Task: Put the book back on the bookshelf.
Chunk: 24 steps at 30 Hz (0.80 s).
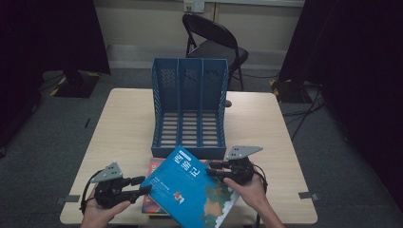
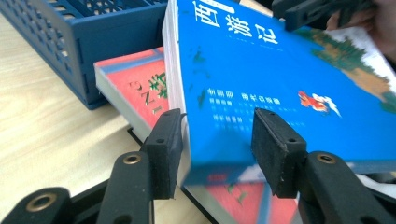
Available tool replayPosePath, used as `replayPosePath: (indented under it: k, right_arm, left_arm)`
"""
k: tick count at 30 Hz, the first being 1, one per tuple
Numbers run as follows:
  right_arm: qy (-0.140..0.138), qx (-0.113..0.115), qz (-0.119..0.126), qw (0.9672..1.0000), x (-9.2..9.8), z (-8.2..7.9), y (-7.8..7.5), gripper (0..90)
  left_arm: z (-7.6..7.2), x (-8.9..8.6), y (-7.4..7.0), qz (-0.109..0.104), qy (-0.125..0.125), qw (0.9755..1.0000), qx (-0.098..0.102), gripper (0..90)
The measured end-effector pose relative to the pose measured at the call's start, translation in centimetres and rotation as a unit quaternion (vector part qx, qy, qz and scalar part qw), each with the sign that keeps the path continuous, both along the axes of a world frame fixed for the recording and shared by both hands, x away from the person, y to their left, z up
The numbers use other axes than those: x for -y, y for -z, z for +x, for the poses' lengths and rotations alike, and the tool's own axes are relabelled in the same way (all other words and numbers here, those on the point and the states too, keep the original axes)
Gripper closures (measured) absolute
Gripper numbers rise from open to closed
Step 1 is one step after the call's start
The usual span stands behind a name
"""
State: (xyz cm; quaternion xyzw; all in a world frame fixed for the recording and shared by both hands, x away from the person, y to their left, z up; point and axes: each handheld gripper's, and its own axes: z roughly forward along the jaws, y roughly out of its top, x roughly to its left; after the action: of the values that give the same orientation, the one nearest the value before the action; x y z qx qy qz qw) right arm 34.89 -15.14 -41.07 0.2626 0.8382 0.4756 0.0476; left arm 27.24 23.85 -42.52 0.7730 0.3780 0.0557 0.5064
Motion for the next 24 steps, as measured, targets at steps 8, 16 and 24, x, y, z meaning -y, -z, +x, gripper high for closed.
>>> replayPosePath:
  k: [8, 16, 24]
  right_arm:
    - [-0.004, -0.007, 0.006, 0.9999, 0.2, 0.0, 0.2, 71.9]
    - [-0.007, -0.017, 0.010, 0.9998, 0.3, -0.3, 0.2, 72.6]
    - [-0.008, -0.018, 0.011, 0.9997, 0.3, -0.2, 0.3, 72.7]
  left_arm:
    - [-0.1, 0.0, 0.1, 0.000, 0.006, 1.0000, 0.005, 52.8]
    - [0.0, 0.5, -0.4, 0.022, 0.003, 0.9998, 0.002, 51.9]
    - [-0.5, -0.6, 0.7, 0.019, 0.008, 0.9997, -0.010, 49.6]
